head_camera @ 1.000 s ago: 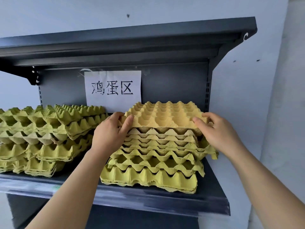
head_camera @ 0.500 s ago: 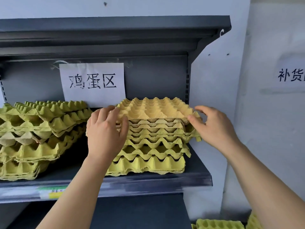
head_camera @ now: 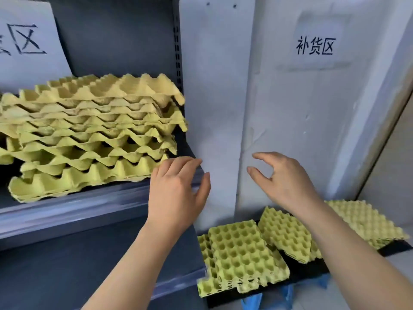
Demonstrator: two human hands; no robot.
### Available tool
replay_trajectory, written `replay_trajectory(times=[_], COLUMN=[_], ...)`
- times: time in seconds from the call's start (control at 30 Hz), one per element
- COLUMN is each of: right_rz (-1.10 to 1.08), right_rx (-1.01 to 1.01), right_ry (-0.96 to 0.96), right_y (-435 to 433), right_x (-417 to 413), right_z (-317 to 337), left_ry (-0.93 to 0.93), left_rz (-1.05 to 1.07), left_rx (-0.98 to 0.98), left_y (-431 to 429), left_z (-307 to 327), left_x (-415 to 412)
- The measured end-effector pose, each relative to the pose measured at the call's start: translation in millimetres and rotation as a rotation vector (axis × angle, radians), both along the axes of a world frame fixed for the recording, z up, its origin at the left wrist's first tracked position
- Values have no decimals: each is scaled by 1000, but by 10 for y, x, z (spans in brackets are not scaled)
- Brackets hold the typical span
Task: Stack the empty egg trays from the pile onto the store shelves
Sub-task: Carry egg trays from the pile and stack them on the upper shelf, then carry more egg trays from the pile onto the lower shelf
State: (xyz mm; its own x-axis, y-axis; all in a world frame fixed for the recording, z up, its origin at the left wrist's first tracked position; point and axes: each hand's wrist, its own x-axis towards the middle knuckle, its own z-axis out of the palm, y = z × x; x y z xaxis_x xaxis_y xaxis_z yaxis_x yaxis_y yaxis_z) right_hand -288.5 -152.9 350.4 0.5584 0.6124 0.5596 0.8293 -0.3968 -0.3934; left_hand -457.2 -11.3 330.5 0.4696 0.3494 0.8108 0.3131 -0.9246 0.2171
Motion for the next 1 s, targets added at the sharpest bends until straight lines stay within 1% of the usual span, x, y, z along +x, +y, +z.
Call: replay_trajectory(times=[0.2, 0.37, 0.47, 0.63, 0.83, 1.0], right_rz=[-55, -69, -50, -48, -51, -65], right_rx=[-172, -286, -313, -394, -490, -546], right_ry=[89, 145, 199, 300, 449, 550], right_y=[-569, -819, -863, -814, -473, -213], right_x=[743, 1389, 1709, 2132, 2546, 2858], right_z=[-647, -1230, -1591, -2238, -2989, -3513], left_ry=[128, 273, 369, 510, 687, 806], left_rz=[-49, -18, 17, 75, 156, 163], left_rx=[-140, -305, -416, -572, -760, -881], left_y=[-501, -759, -793, -706, -328, -21], left_z=[-662, -1350, -1765, -2411, -3143, -3652], left_x=[867, 1503, 1779, 2116, 2442, 2848])
